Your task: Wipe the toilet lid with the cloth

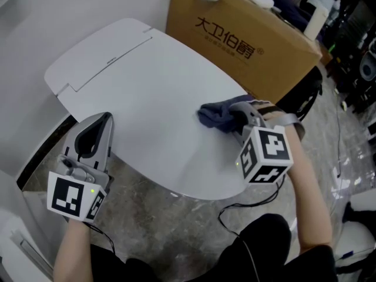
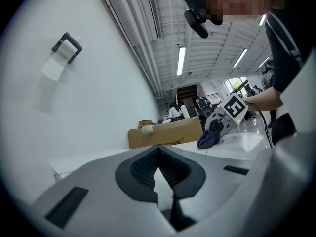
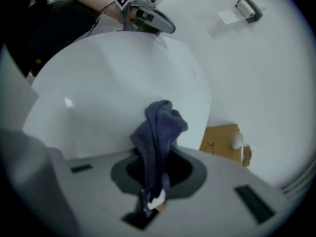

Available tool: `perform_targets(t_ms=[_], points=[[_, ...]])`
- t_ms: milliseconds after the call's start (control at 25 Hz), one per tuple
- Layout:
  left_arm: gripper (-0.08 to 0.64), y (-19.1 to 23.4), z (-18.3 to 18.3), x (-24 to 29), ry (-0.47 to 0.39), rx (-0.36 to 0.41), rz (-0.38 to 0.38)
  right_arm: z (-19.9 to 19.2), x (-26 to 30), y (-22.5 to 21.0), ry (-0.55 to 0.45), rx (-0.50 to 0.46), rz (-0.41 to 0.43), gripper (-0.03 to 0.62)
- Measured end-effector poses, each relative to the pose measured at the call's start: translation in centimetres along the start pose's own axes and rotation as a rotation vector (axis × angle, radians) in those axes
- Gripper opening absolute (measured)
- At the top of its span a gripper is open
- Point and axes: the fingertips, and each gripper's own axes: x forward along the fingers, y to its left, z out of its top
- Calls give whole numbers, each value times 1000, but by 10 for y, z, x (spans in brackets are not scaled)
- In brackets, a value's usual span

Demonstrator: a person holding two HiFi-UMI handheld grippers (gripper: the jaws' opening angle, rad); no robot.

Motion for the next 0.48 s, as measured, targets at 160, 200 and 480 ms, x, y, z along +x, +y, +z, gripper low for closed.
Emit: perform_targets(t_ms=[160,200,480], points=[[11,-1,0,0,2,6,-1,0,-9,8,-6,4,-9,66],[11,-1,0,0,3,7,0,0,-12,11,-7,6,-9,66],[11,1,-1,1,3,11,1,3,-24,24,-5,5,4,66]])
